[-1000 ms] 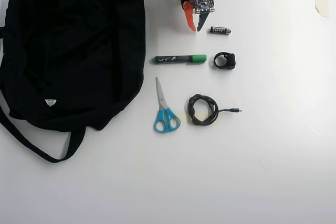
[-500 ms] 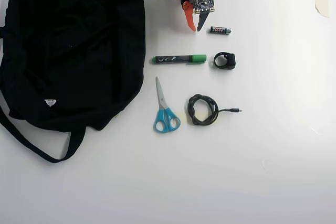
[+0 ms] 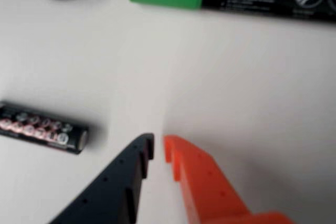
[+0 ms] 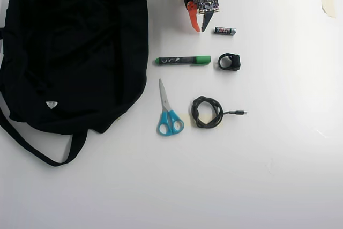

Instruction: Put the green marker into the black bag

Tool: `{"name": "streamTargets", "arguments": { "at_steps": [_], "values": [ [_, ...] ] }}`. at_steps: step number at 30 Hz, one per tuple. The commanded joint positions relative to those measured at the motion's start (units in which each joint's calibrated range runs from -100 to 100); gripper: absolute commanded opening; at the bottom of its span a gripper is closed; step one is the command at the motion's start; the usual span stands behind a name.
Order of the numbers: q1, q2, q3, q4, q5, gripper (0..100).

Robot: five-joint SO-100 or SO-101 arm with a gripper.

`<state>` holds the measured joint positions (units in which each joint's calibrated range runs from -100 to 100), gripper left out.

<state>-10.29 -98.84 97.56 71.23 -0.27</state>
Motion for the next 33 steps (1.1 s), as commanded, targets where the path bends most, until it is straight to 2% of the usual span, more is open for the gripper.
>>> {"name": "streamTargets", "arguments": {
  "at_steps": [1,7,11,18,21,33],
  "values": [
    [0.0,0.2,1.4,-6.3,0.2,2],
    [-0.3,4.4,0.3,-24.8,0.6,2],
    [-0.3,11.9,-4.0,-38.4,0.3,2],
    [-0.9,27.9,-16.1,-55.6,0.2,2],
    [-0.9,35.9,-23.3,-58.4,0.2,2],
    [-0.6,61.1,-53.8,-58.7,0.2,2]
  ]
}}
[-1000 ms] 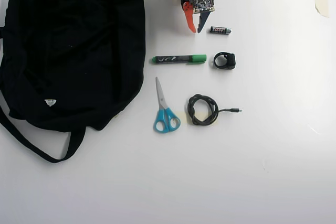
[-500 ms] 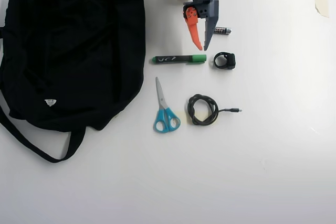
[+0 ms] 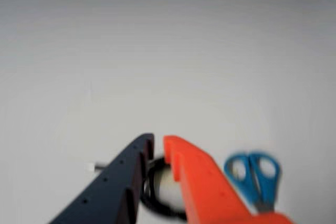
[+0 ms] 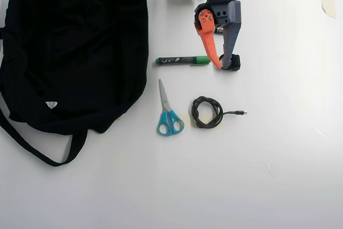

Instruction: Put the green marker into the black bag

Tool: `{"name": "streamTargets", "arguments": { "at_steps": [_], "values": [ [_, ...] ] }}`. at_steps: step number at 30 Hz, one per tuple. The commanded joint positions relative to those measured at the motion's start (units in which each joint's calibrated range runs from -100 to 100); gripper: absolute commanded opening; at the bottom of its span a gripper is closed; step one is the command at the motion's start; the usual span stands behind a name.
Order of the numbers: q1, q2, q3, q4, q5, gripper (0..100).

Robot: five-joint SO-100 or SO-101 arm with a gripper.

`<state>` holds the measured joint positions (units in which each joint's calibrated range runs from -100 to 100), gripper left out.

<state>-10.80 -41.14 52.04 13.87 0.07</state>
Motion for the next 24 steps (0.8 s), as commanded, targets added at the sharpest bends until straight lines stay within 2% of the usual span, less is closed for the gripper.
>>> {"name": "streamTargets", "arguments": {
  "at_steps": [1,16,24],
  "values": [
    [0.0,4.9,-10.7,-1.4,-0.2,2],
    [3.6,29.5,-44.6,-1.4,0.4,2],
    [3.5,31.0,-45.1,-1.4,0.4,2]
  ]
}}
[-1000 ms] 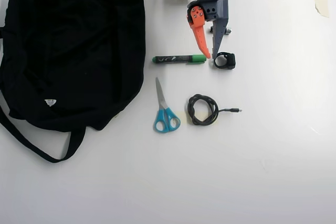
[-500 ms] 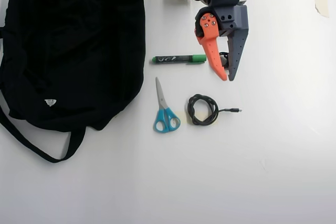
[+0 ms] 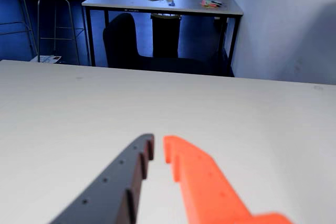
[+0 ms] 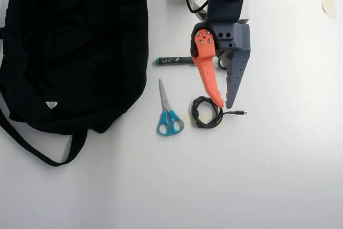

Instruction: Put the green marker into the black bag

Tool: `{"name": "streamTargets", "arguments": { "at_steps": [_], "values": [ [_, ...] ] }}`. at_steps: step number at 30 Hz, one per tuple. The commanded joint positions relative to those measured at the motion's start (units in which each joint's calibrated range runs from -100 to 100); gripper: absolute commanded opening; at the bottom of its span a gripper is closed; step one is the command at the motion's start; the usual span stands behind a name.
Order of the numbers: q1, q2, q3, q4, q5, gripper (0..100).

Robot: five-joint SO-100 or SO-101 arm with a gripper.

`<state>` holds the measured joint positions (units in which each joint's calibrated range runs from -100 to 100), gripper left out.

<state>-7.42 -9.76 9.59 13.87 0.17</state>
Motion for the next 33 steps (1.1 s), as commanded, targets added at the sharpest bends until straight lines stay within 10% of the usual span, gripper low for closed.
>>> {"name": "streamTargets", "arguments": {
  "at_steps": [1,12,21,33],
  "values": [
    [0.2,-0.4,-2.7,-1.4,0.3,2],
    [0.6,-1.5,-2.0,0.8,0.4,2],
    [0.5,-4.6,-6.8,44.4,-0.2,2],
    [0.2,-6.1,-6.8,71.7,-0.3,2]
  ]
}}
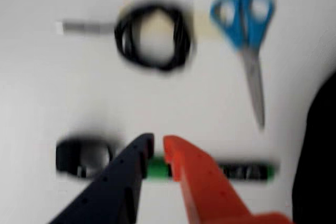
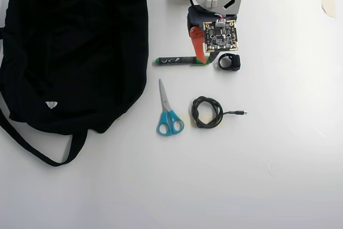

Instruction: Put the green marker into the black bag

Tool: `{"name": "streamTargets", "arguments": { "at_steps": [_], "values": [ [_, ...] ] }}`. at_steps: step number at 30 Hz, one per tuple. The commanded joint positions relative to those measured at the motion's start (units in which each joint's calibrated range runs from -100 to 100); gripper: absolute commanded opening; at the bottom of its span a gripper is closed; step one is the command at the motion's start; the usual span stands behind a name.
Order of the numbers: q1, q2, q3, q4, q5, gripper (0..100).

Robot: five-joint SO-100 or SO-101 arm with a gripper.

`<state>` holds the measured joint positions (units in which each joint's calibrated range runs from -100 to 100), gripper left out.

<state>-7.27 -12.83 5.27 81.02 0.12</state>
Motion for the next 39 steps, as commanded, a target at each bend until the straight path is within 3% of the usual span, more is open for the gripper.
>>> {"name": "streamTargets", "arguments": {
  "at_steps": [1,12,39],
  "values": [
    [0.1,-3.2,-2.5,6.1,-0.2,2],
    [0.0,-3.4,-2.5,16.7,0.0,2],
    [0.5,-3.4,3.6,16.8,0.3,2]
  ]
}}
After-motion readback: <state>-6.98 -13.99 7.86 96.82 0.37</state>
